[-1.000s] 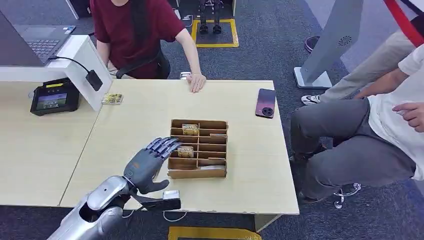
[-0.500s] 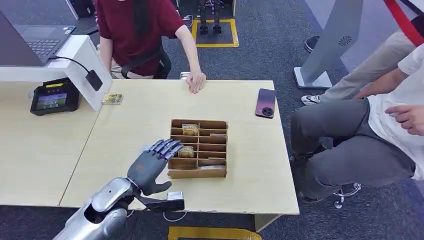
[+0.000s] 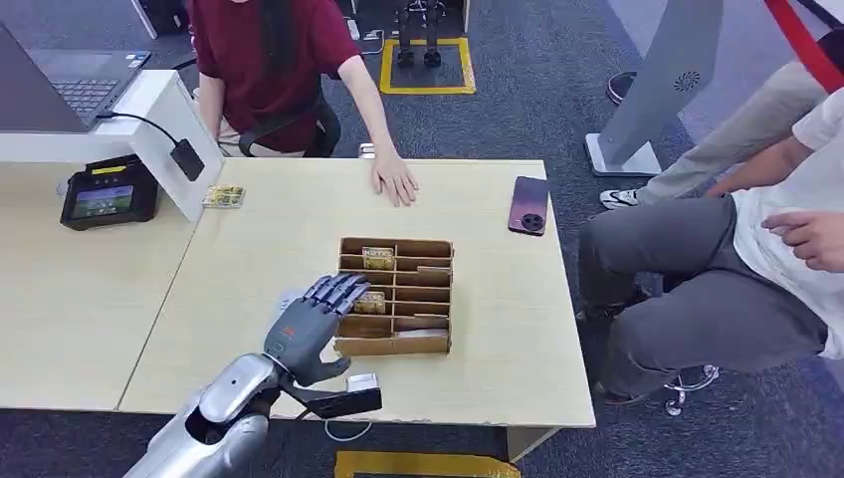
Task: Pass the card to the sensor for recognition and then transmit it.
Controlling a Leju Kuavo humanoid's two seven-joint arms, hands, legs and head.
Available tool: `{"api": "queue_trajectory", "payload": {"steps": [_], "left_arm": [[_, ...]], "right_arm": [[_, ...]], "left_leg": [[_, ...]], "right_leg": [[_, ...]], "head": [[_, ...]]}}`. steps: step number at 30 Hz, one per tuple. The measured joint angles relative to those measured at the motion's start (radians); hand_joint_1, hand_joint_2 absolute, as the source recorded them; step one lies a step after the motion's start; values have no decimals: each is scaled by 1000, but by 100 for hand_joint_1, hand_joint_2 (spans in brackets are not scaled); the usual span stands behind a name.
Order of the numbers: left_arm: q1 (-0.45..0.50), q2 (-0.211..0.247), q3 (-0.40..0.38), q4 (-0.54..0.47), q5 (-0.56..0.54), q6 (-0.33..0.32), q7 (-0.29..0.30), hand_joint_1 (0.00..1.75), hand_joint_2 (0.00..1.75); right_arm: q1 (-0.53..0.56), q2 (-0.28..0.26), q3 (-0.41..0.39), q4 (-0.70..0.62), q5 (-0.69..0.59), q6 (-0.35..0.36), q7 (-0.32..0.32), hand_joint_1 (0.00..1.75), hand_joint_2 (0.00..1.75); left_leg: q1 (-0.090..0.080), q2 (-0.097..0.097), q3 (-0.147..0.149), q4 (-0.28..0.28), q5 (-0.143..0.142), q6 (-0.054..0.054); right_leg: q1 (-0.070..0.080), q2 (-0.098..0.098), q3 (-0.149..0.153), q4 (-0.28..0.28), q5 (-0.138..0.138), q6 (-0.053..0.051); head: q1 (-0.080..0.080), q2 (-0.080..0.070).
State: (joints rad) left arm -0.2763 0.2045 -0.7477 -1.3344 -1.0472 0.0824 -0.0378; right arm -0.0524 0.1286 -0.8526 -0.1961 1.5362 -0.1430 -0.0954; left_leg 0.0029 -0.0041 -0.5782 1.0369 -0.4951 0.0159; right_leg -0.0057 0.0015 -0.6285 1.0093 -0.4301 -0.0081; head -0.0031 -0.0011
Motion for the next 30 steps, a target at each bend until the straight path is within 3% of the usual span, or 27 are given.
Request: {"api": "queue_trajectory", "payload": {"steps": [30], "left_arm": [[-17, -45, 0, 81, -9, 3, 3, 0, 175]], "right_arm": [[0, 3, 0, 0, 9, 1, 2, 0, 0]], "left_leg": [[0, 0, 0, 0, 0, 0]], "right_leg": [[0, 0, 0, 0, 0, 0]], "head": [[0, 0]]}}
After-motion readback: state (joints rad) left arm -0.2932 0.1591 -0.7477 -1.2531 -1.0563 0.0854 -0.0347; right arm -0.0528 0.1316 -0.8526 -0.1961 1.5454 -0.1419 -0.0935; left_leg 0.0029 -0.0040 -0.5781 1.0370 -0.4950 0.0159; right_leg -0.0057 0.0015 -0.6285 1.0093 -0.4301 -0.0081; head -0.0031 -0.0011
